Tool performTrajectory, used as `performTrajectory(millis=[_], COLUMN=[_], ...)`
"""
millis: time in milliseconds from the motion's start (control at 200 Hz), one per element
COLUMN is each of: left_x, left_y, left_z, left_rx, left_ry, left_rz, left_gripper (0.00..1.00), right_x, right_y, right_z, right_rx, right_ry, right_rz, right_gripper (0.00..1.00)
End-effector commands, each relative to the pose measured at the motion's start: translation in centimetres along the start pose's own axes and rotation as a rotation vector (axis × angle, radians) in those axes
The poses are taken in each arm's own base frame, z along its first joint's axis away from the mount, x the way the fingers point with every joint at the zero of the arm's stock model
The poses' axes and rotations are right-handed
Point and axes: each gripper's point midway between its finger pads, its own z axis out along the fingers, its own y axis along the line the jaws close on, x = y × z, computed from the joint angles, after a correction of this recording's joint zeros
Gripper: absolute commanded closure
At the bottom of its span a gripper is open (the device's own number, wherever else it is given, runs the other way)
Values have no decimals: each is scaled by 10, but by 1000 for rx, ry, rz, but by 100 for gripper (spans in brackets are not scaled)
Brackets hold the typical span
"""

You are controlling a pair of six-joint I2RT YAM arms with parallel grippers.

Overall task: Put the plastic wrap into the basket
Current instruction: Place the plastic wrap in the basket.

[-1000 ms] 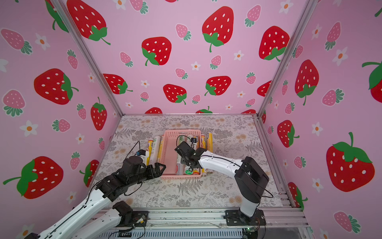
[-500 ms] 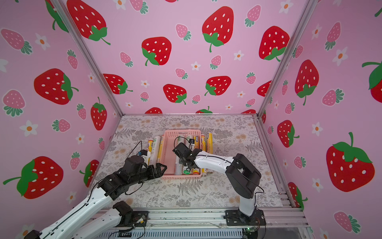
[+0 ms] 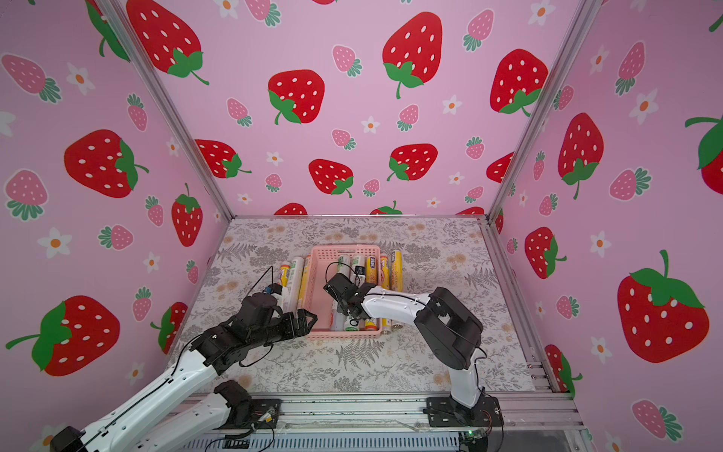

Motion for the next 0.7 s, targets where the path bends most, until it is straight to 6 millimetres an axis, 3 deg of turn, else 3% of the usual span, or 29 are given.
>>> performTrajectory(millis=[0,235,335,595,690], left_x=[-3,-9,-11,-18,-16], left_y=[-3,-3,-2,-5,-9], left_z=[-5,-11,-16,-31,-27], left_rx=[-1,-20,-52,-107,-79], left_ry=[0,-13,-5,31,43], left_rz=[9,4,14,36,36], left_gripper=[0,0,0,0,0], right_x=[-3,3,-1,-26,-36], right_y=[6,4,8,31,35], right_z=[1,6,-2,-47,-69], right_rx=[1,15,-11,-177,-232], right_ry=[-2,15,13,-33,-57], right_rz=[-2,-5,-2,-25,-41], right_gripper=[63,52,45,36,35])
